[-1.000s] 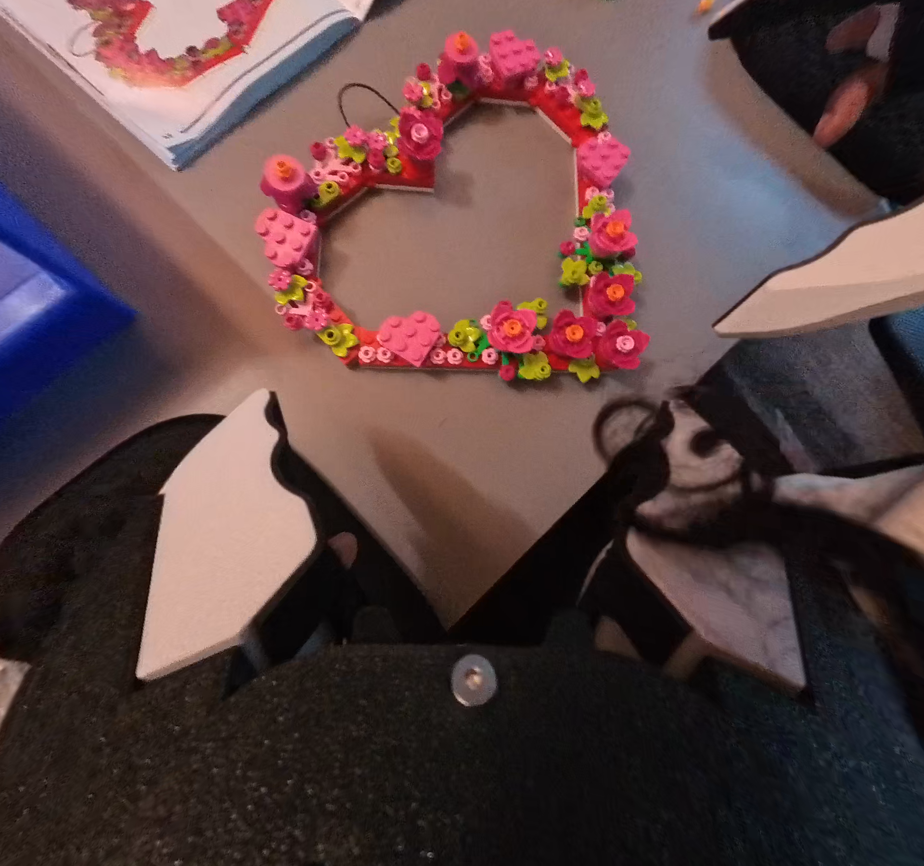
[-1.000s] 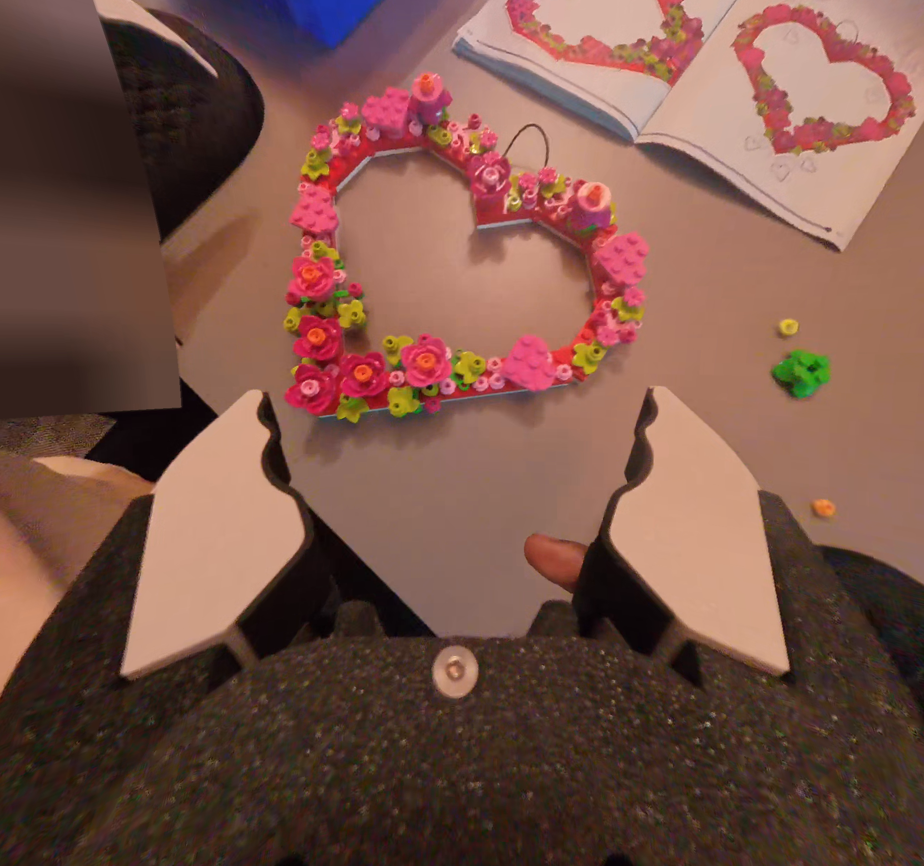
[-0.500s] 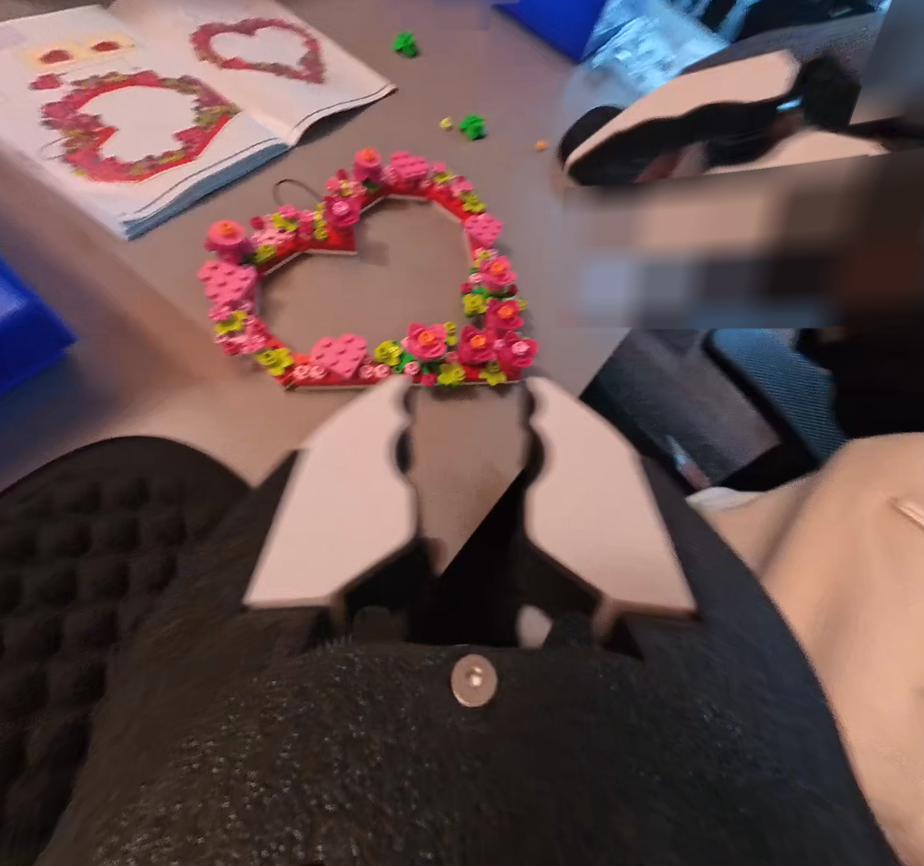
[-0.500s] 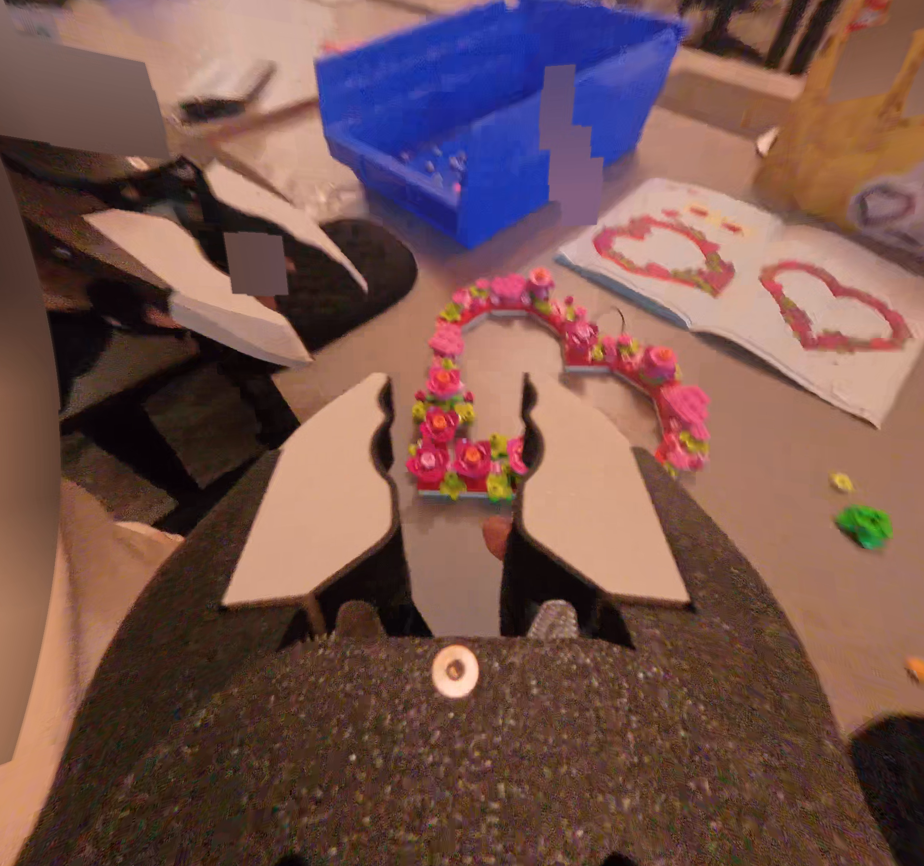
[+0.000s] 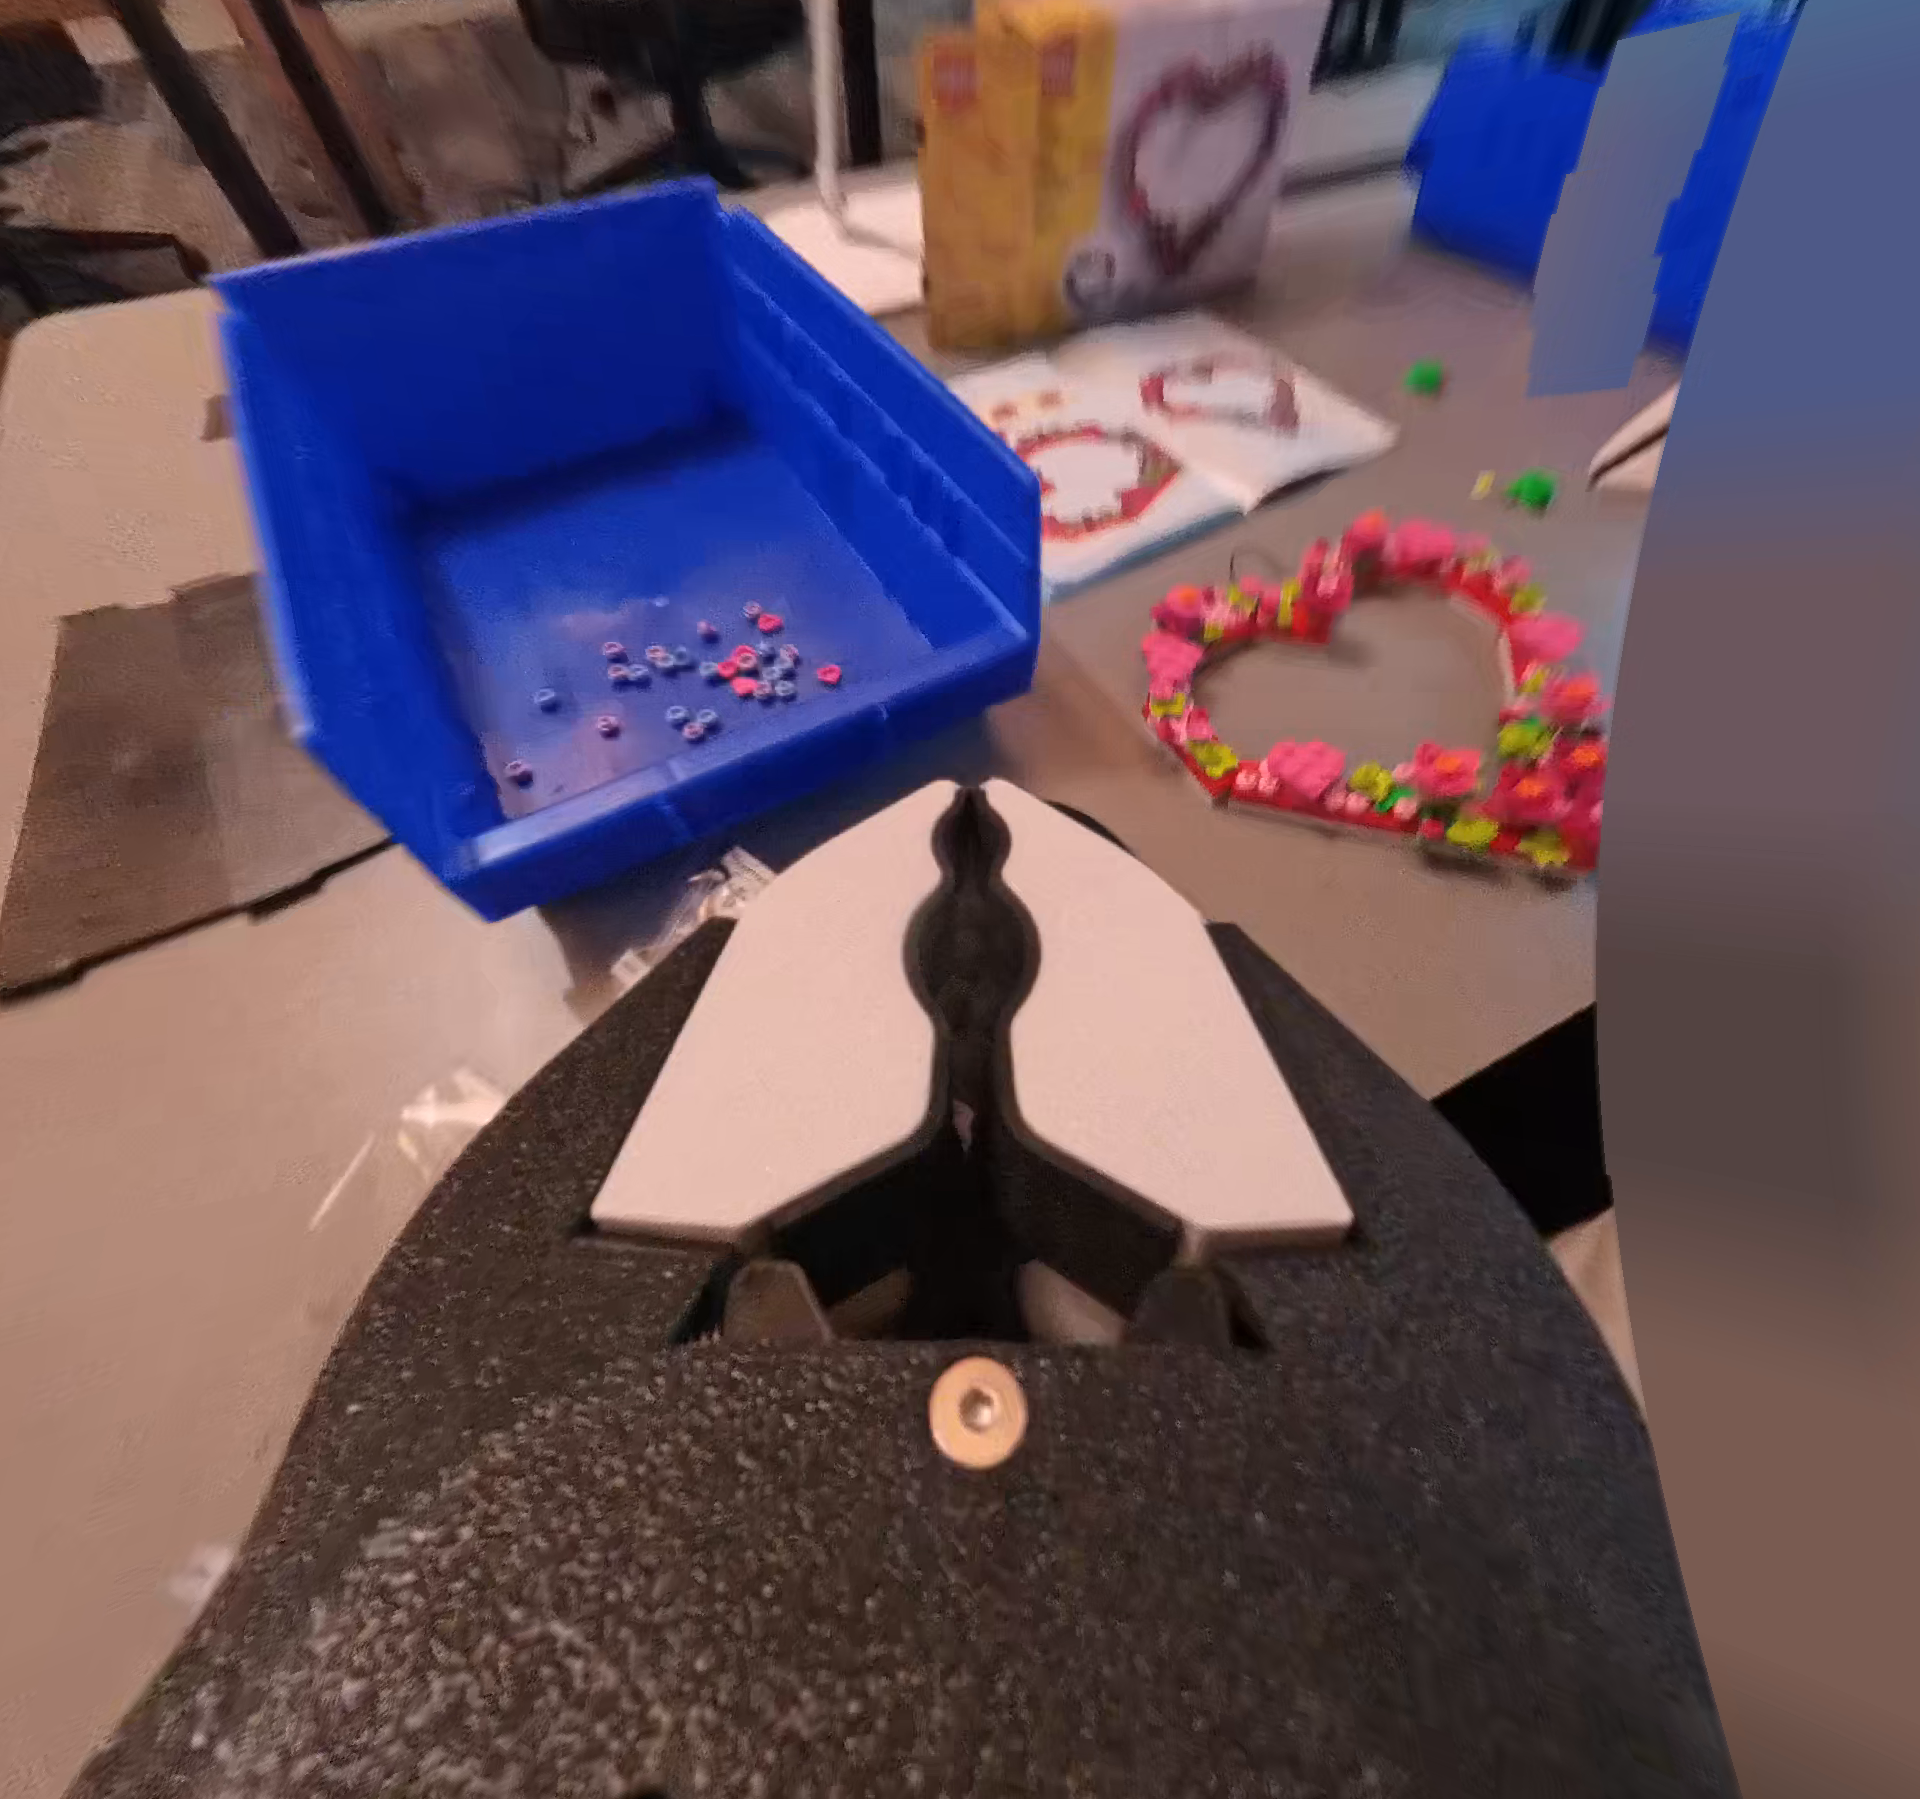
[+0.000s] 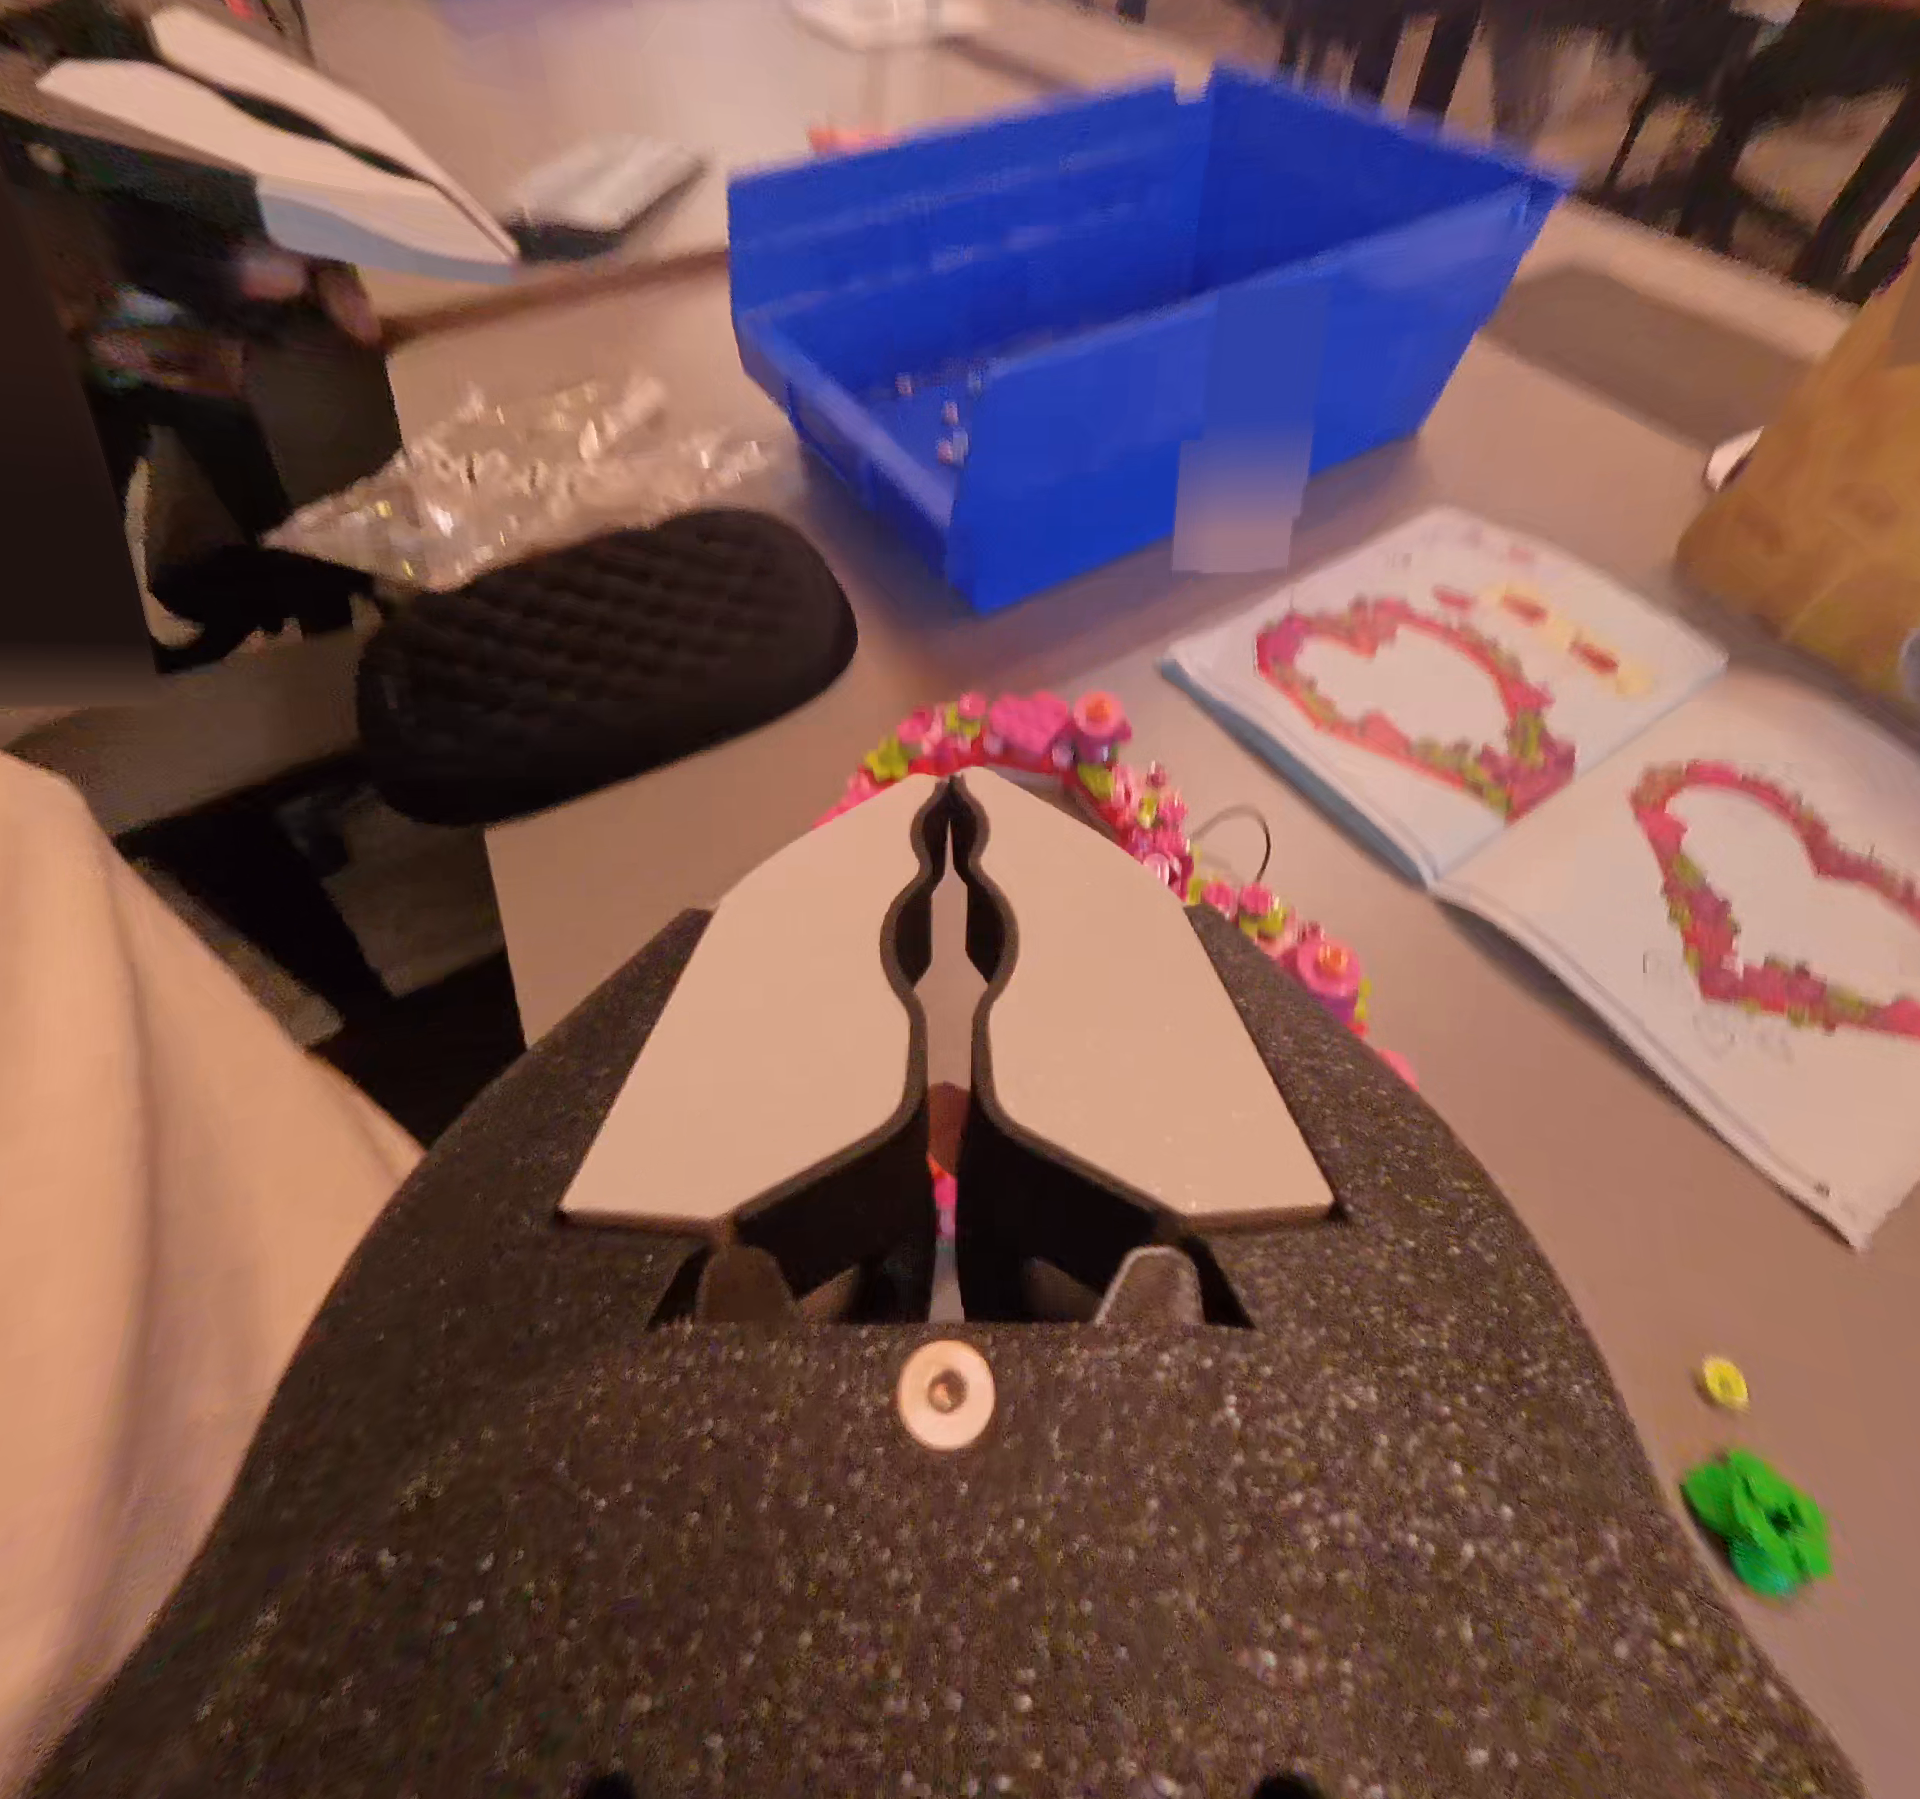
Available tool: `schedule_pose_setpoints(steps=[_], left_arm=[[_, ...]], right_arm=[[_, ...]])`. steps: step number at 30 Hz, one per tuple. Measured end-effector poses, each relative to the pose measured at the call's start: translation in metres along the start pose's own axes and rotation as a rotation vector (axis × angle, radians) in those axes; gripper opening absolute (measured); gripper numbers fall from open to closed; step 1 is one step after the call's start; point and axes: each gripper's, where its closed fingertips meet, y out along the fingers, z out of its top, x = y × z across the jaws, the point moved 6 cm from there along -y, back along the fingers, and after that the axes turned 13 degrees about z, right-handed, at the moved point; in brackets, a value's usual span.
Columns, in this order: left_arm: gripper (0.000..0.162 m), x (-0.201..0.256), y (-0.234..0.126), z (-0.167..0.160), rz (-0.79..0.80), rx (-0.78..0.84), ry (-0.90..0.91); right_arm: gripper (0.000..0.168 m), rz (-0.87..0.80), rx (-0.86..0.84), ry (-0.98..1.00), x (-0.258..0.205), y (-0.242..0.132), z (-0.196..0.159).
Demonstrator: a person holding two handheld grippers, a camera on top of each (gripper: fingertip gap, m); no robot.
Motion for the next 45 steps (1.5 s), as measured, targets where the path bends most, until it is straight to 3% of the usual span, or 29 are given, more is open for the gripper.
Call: schedule_pose_setpoints(steps=[1, 2, 3, 4, 5, 6, 7, 8, 11, 12, 13, 14, 15, 16, 18, 23, 27, 30, 34, 38, 39, 45], left_arm=[[0.0, -0.011, -0.011, 0.001, 0.027, 0.018, -0.064], [0.0, -0.022, -0.02, -0.001, 0.085, 0.028, -0.084], [0.016, -0.033, -0.029, -0.004, 0.162, 0.039, -0.074], [0.063, -0.046, -0.037, -0.007, 0.263, 0.037, -0.067], [0.118, -0.059, -0.044, -0.012, 0.369, 0.011, -0.06], [0.123, -0.07, -0.052, -0.017, 0.443, -0.033, -0.044], [0.063, -0.077, -0.062, -0.022, 0.459, -0.062, -0.018], [0.0, -0.078, -0.07, -0.022, 0.419, -0.033, -0.002], [0.0, -0.094, -0.083, -0.024, 0.452, 0.022, -0.105], [0.017, -0.101, -0.084, -0.028, 0.504, 0.006, -0.09], [0.08, -0.109, -0.082, -0.031, 0.569, -0.012, -0.08], [0.127, -0.117, -0.081, -0.036, 0.632, -0.058, -0.086], [0.141, -0.122, -0.078, -0.041, 0.661, -0.12, -0.101], [0.142, -0.124, -0.075, -0.047, 0.646, -0.166, -0.11], [0.14, -0.126, -0.072, -0.058, 0.604, -0.207, -0.147], [0.116, -0.136, -0.087, -0.107, 0.555, -0.346, -0.344], [0.084, -0.12, -0.087, -0.153, 0.277, -0.308, -0.681], [0.073, -0.107, -0.074, -0.176, 0.088, -0.33, -0.851], [0.058, -0.097, -0.061, -0.18, -0.064, -0.307, -0.911], [0.007, -0.093, -0.054, -0.172, -0.158, -0.213, -0.893], [0.002, -0.094, -0.054, -0.169, -0.15, -0.188, -0.886], [0.0, -0.097, -0.064, -0.154, -0.069, -0.149, -0.805]], right_arm=[[0.0, -0.005, 0.046, -0.006, 0.0, 0.0, 0.004], [0.025, -0.022, 0.09, 0.011, 0.002, 0.0, 0.007], [0.078, -0.03, 0.126, 0.037, 0.004, 0.0, 0.009], [0.12, -0.019, 0.138, 0.058, 0.005, 0.002, 0.011], [0.127, -0.023, 0.121, 0.075, 0.007, 0.002, 0.011], [0.117, -0.032, 0.097, 0.078, 0.008, 0.0, 0.01], [0.074, -0.034, 0.081, 0.057, 0.008, -0.003, 0.01], [0.0, -0.021, 0.095, 0.013, 0.005, -0.006, 0.013], [0.0, 0.019, 0.228, -0.03, 0.001, -0.01, 0.03], [0.011, 0.033, 0.253, -0.022, 0.002, -0.01, 0.036], [0.069, 0.046, 0.277, -0.018, 0.003, -0.007, 0.043], [0.116, 0.066, 0.263, -0.005, 0.004, -0.002, 0.049], [0.127, 0.102, 0.201, -0.001, 0.003, 0.004, 0.053], [0.136, 0.129, 0.139, -0.008, 0.003, 0.011, 0.057], [0.14, 0.142, 0.058, -0.078, 0.002, 0.025, 0.063], [0.129, 0.244, -0.009, -0.154, -0.015, 0.062, 0.07], [0.121, 0.321, -0.008, -0.119, -0.028, 0.081, 0.062], [0.121, 0.312, -0.036, -0.12, -0.03, 0.084, 0.054], [0.119, 0.287, -0.031, -0.111, -0.03, 0.074, 0.048], [0.117, 0.215, -0.014, -0.109, -0.023, 0.053, 0.043], [0.116, 0.195, -0.004, -0.103, -0.02, 0.047, 0.042], [0.11, 0.051, 0.04, -0.075, -0.004, 0.012, 0.032]])
